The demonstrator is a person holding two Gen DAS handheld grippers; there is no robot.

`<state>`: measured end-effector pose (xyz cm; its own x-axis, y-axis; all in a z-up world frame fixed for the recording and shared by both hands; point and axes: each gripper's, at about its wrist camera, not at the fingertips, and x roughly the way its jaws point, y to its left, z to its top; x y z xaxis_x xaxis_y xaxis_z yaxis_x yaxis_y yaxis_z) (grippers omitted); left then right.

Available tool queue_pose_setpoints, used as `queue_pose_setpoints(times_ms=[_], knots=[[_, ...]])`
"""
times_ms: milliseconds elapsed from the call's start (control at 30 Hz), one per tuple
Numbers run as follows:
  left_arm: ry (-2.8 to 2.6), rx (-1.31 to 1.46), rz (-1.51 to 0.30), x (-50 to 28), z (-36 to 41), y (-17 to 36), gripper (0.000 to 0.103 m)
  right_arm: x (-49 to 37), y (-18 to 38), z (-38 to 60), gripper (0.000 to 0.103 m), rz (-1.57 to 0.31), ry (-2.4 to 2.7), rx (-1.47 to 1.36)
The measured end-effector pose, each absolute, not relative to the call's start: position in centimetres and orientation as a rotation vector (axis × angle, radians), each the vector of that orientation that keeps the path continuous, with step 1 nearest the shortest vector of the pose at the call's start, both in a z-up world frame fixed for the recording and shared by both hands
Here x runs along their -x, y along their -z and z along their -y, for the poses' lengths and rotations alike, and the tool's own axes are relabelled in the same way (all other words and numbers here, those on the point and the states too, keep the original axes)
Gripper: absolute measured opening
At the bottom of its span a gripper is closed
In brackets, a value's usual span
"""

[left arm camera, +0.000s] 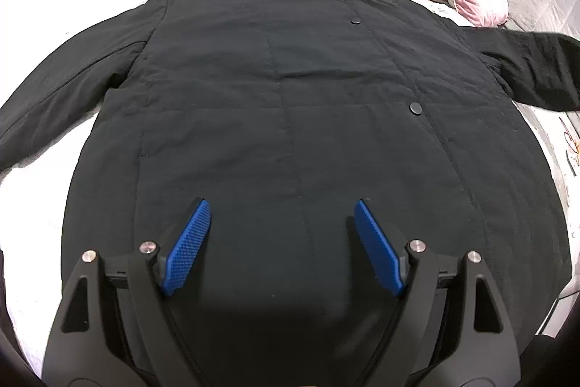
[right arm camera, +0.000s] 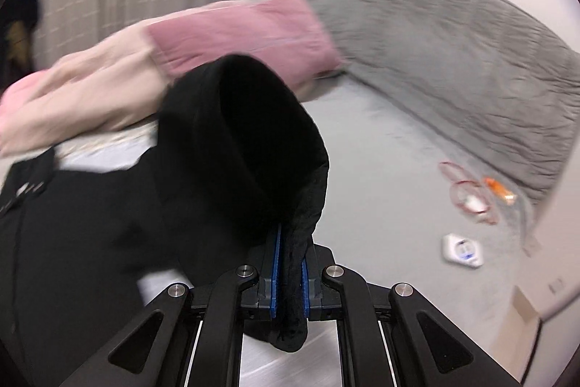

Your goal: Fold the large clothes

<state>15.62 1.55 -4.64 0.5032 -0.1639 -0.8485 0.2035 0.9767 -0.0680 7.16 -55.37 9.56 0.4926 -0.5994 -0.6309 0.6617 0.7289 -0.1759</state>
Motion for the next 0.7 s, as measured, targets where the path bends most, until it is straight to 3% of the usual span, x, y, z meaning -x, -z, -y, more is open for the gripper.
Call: queue_pose_setpoints(times_ms=[67,233,300,333,700], knots=[[0.217,-0.052,-1.016,-15.7,-1.5,4.8,0.082,-7.7,-10.1,58.7,0.009,-0.749,0.836,-0.087],[0.196,-0.082,-1.001,-15.9,-1.6,4.8,0.082,-6.9,-9.7,65.2,0.026,-0.741,1.061,-0.126],[0.183,-0.083,-0.991,-16.2,-1.8,4.8,0.082,-6.5,-8.9,65.2,0.061,-0.713,1.04,-0.163],[0.18,-0.077,-0.989,-16.3,-2.0,4.9,0.082,-6.5,-8.4,64.9,0.067,-0.705,1.008,-0.18],[0.164,-0.16,-0.946,-15.7,-0.5,6.6,0.082,-16.7,0.2,49.1,0.068,-0.841,0.415,-0.147]])
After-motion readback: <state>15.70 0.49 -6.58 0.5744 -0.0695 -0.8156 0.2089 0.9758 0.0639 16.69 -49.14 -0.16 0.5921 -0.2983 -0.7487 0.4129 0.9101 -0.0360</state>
